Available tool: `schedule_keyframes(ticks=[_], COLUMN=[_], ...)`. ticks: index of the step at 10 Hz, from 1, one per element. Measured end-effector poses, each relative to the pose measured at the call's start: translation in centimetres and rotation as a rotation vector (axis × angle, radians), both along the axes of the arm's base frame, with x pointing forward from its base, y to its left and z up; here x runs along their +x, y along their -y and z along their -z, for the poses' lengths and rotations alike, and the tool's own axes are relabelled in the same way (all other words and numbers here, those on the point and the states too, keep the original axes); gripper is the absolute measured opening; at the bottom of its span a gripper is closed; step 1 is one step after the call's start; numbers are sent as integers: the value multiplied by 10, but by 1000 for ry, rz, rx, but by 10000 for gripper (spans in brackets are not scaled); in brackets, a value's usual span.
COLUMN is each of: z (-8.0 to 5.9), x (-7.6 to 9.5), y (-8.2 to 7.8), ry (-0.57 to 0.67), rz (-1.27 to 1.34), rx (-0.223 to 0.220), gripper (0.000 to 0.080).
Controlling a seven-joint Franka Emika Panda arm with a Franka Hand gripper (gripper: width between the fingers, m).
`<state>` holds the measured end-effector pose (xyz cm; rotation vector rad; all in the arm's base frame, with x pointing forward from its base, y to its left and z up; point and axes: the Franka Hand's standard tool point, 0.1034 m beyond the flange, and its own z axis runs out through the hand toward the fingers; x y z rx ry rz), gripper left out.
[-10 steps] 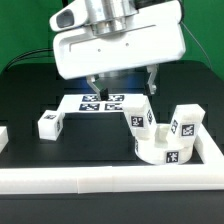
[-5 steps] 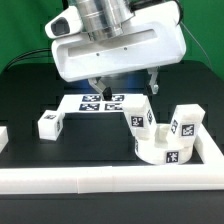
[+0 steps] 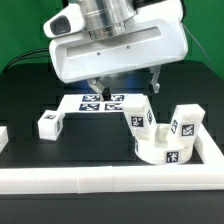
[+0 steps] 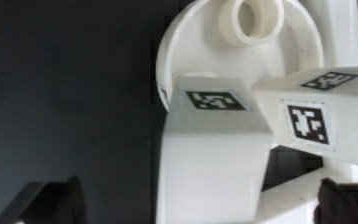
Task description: Assemble stool
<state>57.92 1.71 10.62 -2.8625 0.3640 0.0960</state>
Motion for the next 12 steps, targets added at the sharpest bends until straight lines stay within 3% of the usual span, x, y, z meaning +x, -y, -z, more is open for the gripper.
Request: schedule_keyframes(ticks=[6, 8, 10, 12], z=[6, 8, 12, 15], x=[1, 3, 5, 8], y=[0, -7, -17, -17], ry=[92, 123, 139, 164], rz=[-402, -574, -754, -953], rx=[5, -33, -47, -44], gripper=[648, 648, 648, 648])
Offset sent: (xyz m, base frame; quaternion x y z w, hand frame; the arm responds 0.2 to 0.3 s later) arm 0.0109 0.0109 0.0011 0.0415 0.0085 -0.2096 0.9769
